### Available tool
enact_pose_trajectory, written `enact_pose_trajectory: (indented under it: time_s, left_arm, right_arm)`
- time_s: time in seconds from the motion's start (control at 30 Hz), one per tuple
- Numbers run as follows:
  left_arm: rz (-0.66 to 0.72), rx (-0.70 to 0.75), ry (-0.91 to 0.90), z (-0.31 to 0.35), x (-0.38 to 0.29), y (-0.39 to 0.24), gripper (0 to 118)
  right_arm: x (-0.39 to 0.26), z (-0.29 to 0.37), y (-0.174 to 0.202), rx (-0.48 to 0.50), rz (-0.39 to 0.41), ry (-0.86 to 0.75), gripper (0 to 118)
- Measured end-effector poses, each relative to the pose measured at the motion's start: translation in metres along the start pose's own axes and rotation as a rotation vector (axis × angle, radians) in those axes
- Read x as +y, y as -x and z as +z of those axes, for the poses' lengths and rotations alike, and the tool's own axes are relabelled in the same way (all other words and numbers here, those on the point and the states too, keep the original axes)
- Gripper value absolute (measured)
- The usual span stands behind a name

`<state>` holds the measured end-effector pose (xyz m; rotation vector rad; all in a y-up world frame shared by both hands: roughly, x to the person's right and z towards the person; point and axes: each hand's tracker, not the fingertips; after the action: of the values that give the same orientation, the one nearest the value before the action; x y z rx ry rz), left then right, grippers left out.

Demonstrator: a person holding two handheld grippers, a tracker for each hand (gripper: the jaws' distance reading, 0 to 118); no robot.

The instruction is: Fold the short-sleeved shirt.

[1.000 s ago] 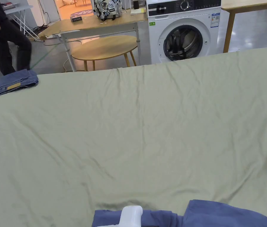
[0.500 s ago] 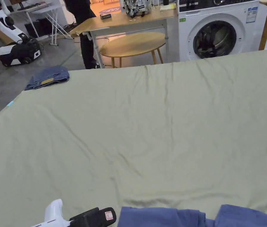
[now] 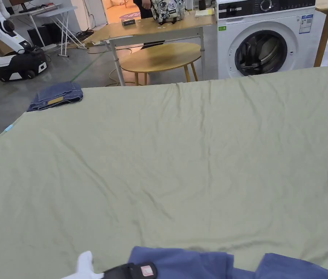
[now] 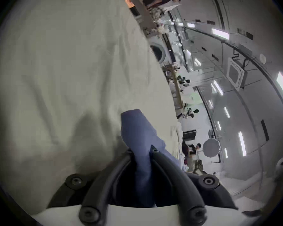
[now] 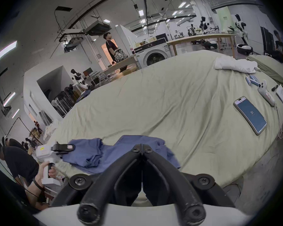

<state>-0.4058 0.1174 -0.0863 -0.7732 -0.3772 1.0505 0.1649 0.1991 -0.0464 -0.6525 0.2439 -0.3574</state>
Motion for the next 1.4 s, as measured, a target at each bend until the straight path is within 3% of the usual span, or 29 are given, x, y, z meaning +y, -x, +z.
enact_pose_trajectory:
  time_s: [0.17, 0.23, 0.33, 0.43, 0.53, 0.57, 0.63, 0.7, 0.77, 0.8, 0.87, 1.07, 1.23, 1.37, 1.4]
  left_arm:
    - [-0.447, 0.37, -0.113, 0.033, 0.004, -0.096, 3]
    - [-0.538, 0.339, -0.072, 0.011, -0.013, -0.125, 3]
    - [-0.534, 0.264, 0.052, -0.044, -0.041, -0.151, 3]
    - [-0.634, 0.251, 0.196, -0.106, -0.07, -0.157, 3]
    - [-0.586, 0.114, 0.27, -0.144, -0.089, -0.155, 3]
    - [-0.575, 0.076, 0.308, -0.153, -0.091, -0.153, 9]
    - [-0.58, 0.007, 0.308, -0.159, -0.096, -0.157, 41]
    - [-0.602, -0.053, 0.267, -0.151, -0.095, -0.162, 47]
    - [-0.578, -0.095, 0.267, -0.15, -0.089, -0.16, 45]
    - [-0.546, -0.062, 0.273, -0.153, -0.088, -0.156, 36]
    - [-0.53, 0.011, 0.279, -0.162, -0.092, -0.147, 1]
    - [-0.659, 0.202, 0.497, -0.221, -0.141, -0.116, 0]
    - [-0.562, 0.106, 0.447, -0.2, -0.124, -0.126, 3]
    - [-0.665, 0.099, 0.268, -0.145, -0.103, -0.138, 63]
    - [-0.674, 0.109, 0.213, -0.128, -0.096, -0.137, 68]
  right_arm:
    - [-0.005, -0.006, -0.005, 0.009, -0.018, 0.009, 0]
    - [-0.008, -0.008, -0.006, 0.016, -0.029, 0.015, 0]
    - [-0.011, -0.007, -0.003, 0.022, -0.033, 0.019, 0]
    - [-0.014, -0.001, -0.001, 0.027, -0.029, 0.011, 0]
    - [-0.014, 0.004, -0.001, 0.021, -0.032, 0.002, 0]
    - [-0.014, 0.006, -0.003, 0.014, -0.036, 0.0, 0]
    - [-0.016, 0.009, -0.008, 0.003, -0.046, -0.005, 0]
    - [-0.015, 0.011, -0.01, -0.008, -0.06, -0.006, 0]
    - [-0.017, 0.012, -0.015, -0.018, -0.079, -0.009, 0]
    - [-0.018, 0.011, -0.018, -0.022, -0.088, -0.008, 0]
    - [-0.019, 0.01, -0.02, -0.028, -0.102, -0.009, 0]
    - [-0.022, 0.0, -0.004, -0.001, -0.067, 0.031, 0]
    - [-0.029, -0.037, 0.019, 0.094, -0.011, 0.125, 0]
    - [-0.033, -0.089, 0.039, 0.163, 0.076, 0.248, 0]
    - [-0.034, -0.104, 0.043, 0.173, 0.088, 0.285, 0]
